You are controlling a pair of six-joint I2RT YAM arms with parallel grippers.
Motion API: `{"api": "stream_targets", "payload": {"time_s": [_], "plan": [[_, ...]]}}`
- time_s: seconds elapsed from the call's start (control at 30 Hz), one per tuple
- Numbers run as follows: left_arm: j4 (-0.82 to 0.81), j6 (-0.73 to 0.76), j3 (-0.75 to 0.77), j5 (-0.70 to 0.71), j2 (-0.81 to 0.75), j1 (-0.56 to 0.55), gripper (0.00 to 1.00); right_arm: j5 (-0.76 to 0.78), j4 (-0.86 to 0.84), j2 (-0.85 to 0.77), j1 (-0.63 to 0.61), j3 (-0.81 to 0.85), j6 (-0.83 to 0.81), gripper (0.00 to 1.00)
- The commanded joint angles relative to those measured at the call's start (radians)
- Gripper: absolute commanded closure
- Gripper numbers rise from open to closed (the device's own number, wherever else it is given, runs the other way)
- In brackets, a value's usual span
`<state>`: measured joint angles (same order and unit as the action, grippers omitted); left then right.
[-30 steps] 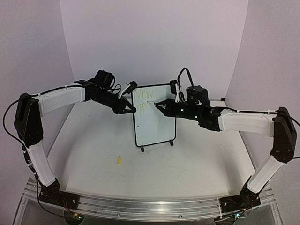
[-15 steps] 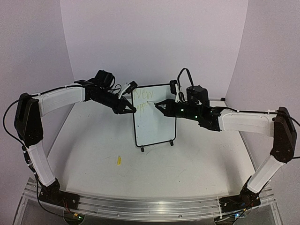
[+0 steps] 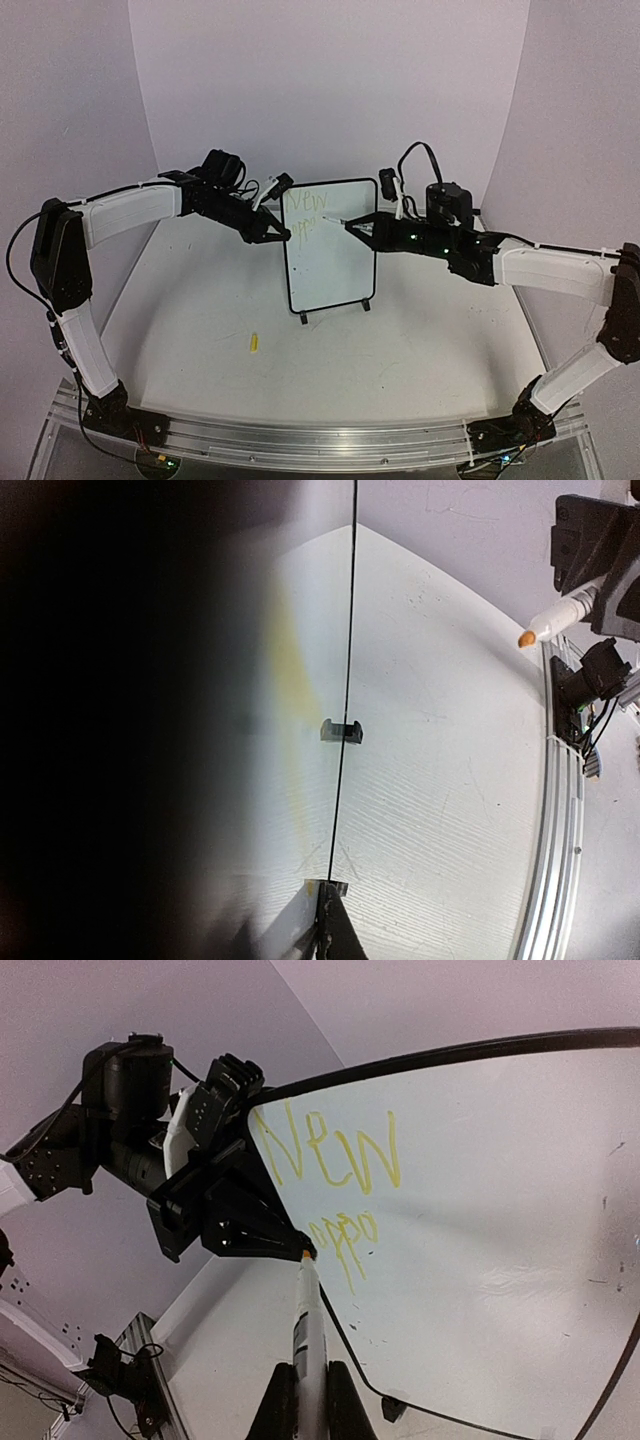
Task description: Write a sentence on the whiteboard
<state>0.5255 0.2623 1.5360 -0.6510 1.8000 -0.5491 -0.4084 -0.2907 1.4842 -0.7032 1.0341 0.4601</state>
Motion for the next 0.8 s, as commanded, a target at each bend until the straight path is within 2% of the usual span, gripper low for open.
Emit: {"api": "stream_targets", "payload": {"time_s": [0.0, 0.77], "plan": [[0.084, 0.037, -0.015, 0.077, -0.032, -0.003, 1.00, -0.092, -0.029, -0.034, 0.039, -0.028, -0.015, 1.00], [0.084, 0.041, -0.014, 0.080, -0.027, -0.003, 1.00, -0.046, -0.030, 0.102, 0.041, 0.092, -0.043, 1.00]]}}
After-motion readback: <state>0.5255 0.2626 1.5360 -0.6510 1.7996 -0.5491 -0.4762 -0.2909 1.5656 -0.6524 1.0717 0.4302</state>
